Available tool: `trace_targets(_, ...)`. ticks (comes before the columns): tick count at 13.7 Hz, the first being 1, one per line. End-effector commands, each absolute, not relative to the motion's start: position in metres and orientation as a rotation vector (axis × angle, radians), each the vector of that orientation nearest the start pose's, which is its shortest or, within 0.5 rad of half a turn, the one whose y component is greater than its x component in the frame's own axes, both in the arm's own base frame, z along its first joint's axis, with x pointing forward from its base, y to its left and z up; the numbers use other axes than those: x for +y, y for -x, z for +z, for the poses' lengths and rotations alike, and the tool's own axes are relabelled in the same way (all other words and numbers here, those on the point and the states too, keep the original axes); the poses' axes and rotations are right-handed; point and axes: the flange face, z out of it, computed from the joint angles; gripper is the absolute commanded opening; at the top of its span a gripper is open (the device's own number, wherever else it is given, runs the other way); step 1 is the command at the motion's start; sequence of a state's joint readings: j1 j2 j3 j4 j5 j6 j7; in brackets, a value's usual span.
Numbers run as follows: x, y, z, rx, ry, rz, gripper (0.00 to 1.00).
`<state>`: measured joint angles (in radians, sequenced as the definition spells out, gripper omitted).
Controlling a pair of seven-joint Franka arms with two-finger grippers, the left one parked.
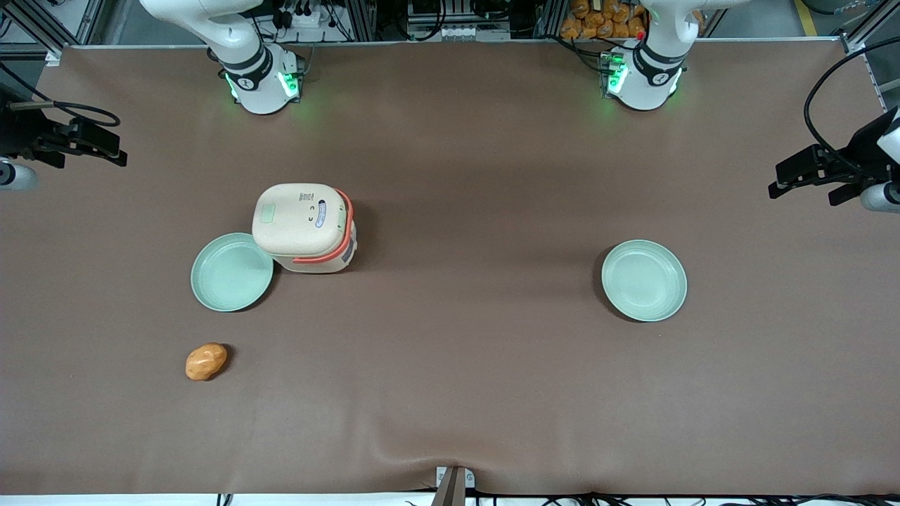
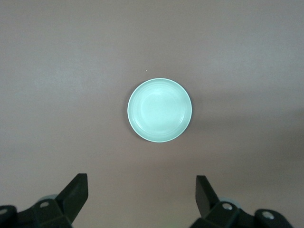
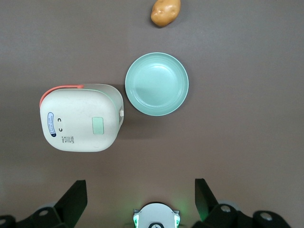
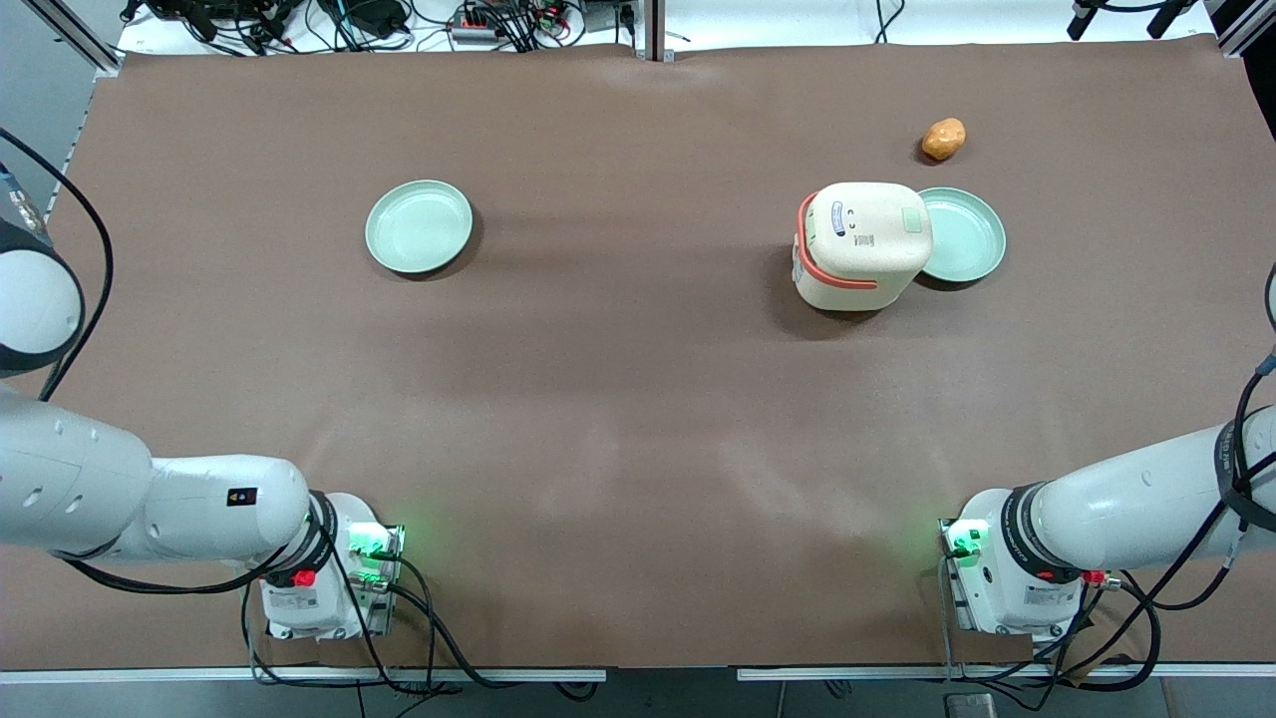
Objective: Press rice cooker button with right arm
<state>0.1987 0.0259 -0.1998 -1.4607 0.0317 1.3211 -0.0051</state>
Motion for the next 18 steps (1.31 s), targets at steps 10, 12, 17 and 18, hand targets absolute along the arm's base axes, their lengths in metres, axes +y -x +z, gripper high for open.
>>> trace_targets(10,-0.007,-0.535,0.642,-0.081,3.108,0.244,1.0)
trace_targets(12,-0.002,-0.535,0.642,-0.084,3.116,0.243,1.0)
trace_targets(17,0.029,-0.537,0.629,-0.173,3.11,0.291,1.0)
trace_targets(18,0.036,-0.539,0.623,-0.194,3.109,0.308,1.0)
